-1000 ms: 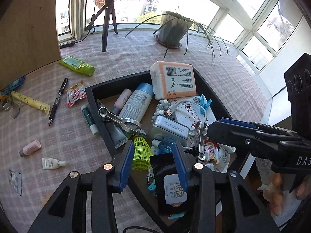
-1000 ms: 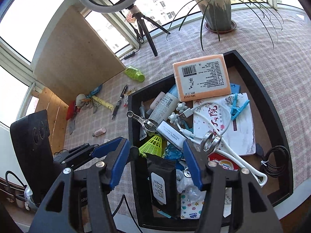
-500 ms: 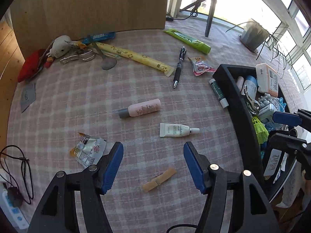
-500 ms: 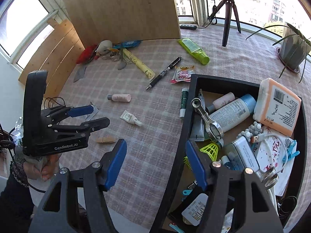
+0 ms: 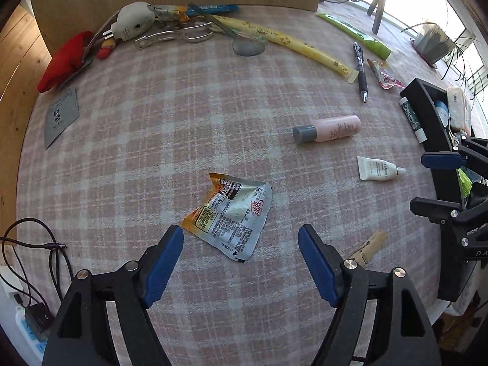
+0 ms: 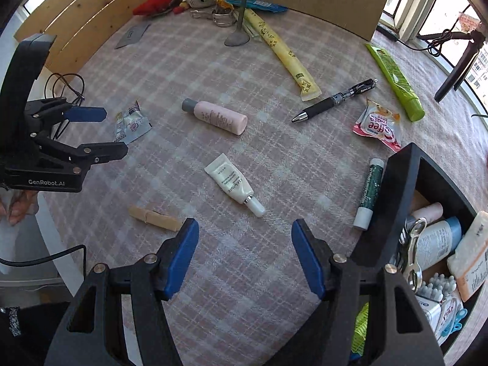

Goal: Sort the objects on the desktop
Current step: 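Grasp the white tube with the right tool while the left tool grasps the snack wrapper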

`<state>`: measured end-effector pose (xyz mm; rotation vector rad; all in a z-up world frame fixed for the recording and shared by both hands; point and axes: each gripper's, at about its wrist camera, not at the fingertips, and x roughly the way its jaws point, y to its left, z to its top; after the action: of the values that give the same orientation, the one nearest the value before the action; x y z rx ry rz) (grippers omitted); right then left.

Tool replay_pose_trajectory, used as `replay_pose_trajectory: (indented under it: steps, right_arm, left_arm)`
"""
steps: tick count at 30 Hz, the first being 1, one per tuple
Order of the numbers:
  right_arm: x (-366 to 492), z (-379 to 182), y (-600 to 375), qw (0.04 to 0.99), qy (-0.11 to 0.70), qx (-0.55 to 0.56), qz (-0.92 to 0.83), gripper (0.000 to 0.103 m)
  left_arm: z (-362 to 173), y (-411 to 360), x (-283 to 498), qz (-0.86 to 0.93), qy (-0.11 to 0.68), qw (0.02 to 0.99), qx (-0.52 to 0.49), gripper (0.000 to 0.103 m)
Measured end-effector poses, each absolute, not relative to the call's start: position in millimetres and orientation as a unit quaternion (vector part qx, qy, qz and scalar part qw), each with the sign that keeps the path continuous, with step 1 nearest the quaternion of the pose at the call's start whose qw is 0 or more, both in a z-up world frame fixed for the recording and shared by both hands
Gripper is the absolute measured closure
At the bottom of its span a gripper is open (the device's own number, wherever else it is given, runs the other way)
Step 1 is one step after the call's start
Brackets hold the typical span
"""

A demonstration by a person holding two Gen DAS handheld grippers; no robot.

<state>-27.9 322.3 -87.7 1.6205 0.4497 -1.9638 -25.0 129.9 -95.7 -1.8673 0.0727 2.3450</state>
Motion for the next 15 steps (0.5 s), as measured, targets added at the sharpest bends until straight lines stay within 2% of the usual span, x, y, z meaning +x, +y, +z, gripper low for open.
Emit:
replay_pose_trajectory:
  steps: [6,13,14,15]
  right_arm:
    - [-39.0,-105.9,303.4,0.277,0.197,0.609,-0.717,0.041]
    - [-47.1,-116.2,294.2,0.272,0.220,0.608,-0.713,0.040]
    - [-47.5,-115.9,293.5,0.272,0.223,0.606,-0.714,0.040]
    - [-47.9,-115.6,293.0,0.271,0.226,0.603,-0.715,0.040]
  left_arm:
    - [-110.4,132.6,-31.3,0.771,0.055,0.070,-0.630,0.028]
    - [-114.1,131.6,-31.4,0.780,0.032,0.069,-0.621,0.033]
    - [-113.8,131.2,-31.6,0.782,0.029,0.067,-0.619,0.034]
    - [-113.2,131.6,-31.4,0.784,0.031,0.064,-0.616,0.040]
